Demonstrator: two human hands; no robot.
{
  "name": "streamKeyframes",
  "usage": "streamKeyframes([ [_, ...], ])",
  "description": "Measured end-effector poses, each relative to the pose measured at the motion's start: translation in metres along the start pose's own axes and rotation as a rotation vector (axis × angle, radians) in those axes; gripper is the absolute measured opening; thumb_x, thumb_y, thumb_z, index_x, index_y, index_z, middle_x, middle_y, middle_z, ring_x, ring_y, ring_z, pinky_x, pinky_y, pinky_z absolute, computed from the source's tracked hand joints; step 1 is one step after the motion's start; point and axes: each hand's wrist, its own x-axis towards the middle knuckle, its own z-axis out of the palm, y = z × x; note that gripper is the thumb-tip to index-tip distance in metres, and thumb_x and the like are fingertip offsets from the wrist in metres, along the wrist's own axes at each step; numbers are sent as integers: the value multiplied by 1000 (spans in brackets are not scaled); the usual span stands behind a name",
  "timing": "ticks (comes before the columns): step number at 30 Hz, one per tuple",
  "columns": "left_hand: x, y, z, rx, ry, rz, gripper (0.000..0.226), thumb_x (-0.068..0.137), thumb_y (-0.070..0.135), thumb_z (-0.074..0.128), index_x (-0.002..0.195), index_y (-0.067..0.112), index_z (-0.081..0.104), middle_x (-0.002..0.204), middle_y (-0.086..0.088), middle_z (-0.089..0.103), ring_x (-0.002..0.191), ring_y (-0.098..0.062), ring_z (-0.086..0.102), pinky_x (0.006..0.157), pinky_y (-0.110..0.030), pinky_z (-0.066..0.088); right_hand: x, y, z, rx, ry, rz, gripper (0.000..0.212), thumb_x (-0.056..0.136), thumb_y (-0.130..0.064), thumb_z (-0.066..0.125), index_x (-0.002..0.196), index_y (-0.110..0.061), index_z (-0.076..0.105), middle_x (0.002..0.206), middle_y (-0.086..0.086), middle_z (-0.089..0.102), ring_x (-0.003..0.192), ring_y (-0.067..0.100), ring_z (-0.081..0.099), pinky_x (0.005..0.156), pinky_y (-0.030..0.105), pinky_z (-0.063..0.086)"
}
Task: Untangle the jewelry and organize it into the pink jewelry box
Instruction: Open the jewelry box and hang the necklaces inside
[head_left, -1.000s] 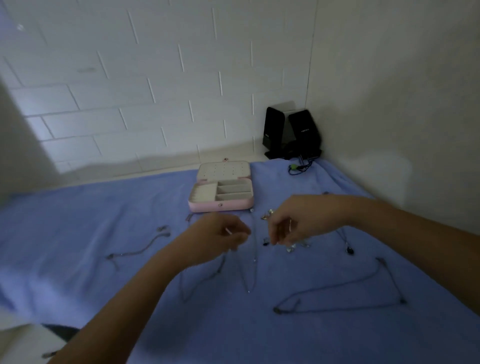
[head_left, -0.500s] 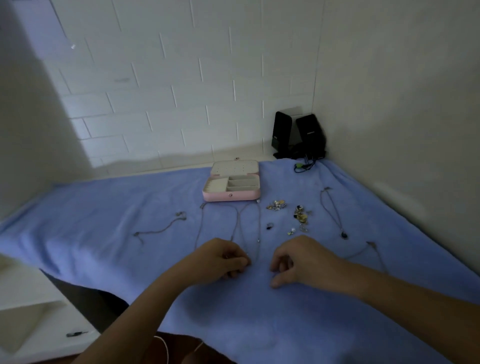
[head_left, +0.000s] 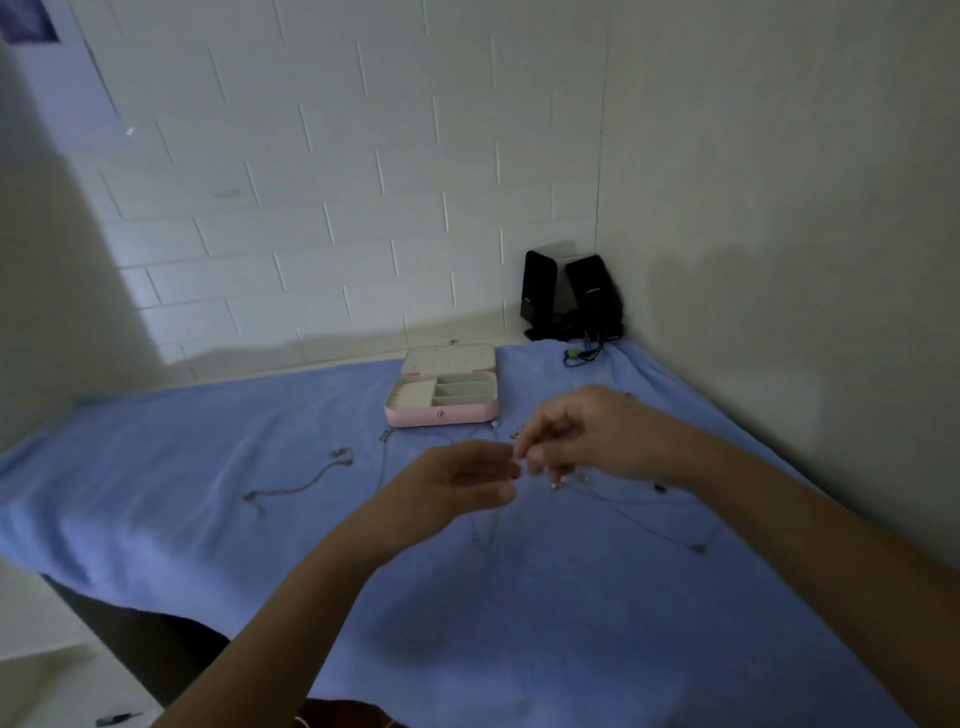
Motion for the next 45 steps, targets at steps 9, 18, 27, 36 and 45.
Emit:
streamKeyframes([
  [9, 43, 43, 4, -199, 14, 173, 35, 79, 53, 63, 112, 43, 57, 126, 15, 60, 121, 0, 50, 106, -27, 34, 46, -56, -70, 45, -104, -59, 13, 90, -3, 57, 96, -3, 69, 75, 2, 67, 47, 2, 46, 45, 13, 37],
  [18, 52, 24, -30, -353, 26, 125, 29, 99, 14, 39, 85, 7, 63, 70, -1, 64, 74, -15, 65, 85, -29, 54, 111, -77, -108, -225, 43, -63, 9, 86, -8, 65, 93, -11, 72, 80, 3, 71, 41, 0, 36, 43, 11, 29],
  [27, 68, -29, -76, -645, 243, -5, 22, 95, 10, 45, 86, 5, 63, 59, 0, 55, 60, -12, 61, 70, -25, 55, 183, -81, -122, 83, 158, -186, 11, 87, -3, 62, 92, -9, 71, 76, 1, 70, 52, 3, 51, 47, 13, 40],
  [36, 105, -66, -119, -1091, 401, -27, 19, 83, 10, 55, 70, 7, 69, 65, -4, 61, 66, -14, 65, 66, -25, 57, 249, -76, -110, 734, 177, -268, 16, 89, 2, 55, 95, -5, 67, 75, 1, 72, 71, 10, 68, 68, 18, 54],
  [45, 140, -85, -158, -853, 573, -155, 11, 89, 1, 56, 91, 2, 67, 70, -5, 72, 58, -9, 67, 59, -16, 56, 296, -70, -109, 564, 258, -270, 14, 81, -2, 69, 94, -7, 70, 81, 4, 73, 73, 12, 68, 70, 19, 54],
])
